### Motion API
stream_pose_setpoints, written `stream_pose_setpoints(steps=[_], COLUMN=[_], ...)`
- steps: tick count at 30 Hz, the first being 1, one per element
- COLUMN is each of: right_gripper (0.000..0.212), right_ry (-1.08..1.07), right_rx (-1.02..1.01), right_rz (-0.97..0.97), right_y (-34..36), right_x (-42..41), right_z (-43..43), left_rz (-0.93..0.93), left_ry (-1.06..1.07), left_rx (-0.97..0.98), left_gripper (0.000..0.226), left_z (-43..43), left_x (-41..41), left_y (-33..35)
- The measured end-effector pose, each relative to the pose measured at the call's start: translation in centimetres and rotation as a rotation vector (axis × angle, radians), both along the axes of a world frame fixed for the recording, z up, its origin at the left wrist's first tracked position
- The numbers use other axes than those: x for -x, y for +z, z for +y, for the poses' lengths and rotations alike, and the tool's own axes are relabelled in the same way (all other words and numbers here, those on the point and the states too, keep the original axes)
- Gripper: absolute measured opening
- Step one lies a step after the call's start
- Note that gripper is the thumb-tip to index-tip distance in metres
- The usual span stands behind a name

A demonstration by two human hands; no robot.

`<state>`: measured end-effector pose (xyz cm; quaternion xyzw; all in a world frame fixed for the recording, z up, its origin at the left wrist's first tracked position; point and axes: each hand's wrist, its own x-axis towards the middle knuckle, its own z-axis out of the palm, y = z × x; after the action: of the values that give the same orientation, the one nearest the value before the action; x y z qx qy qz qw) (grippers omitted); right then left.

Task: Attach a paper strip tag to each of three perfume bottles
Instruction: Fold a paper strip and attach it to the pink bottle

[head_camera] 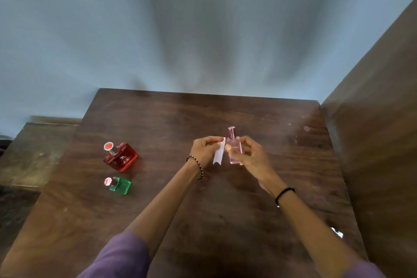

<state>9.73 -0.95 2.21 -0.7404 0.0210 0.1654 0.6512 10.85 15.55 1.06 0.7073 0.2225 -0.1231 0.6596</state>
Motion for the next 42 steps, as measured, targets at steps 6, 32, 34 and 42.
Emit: stream_pose_setpoints(steps=[6,32,34,42], right_gripper=[0.025,0.049,0.059,0.062], right_ry=[0.067,0.220,0.220,-0.010], right_rx=[0.237,0.476,0.475,0.465], right_rz=[-0.096,-0.154,-0.109,-0.080], right_y=[-2.1,-5.1,-5.3,-6.0], right_x=[-6.1,-13.1,-12.7,-9.0], right_z=[2.7,9.2,9.0,8.3], left_rz=[0.043,0.061,0.061,0.099], left_ry=[-0.027,0.185,0.180,0.191], left_rx=[-0.198,-0.411,-0.410,-0.399], left_gripper=[0.033,0.031,0.029,0.031], left_z=[2.8,5.2,5.2,6.0], left_x=[-3.1,-6.8,-6.5,-2.3], left_y=[-3.3,-5.8,-6.0,-7.1])
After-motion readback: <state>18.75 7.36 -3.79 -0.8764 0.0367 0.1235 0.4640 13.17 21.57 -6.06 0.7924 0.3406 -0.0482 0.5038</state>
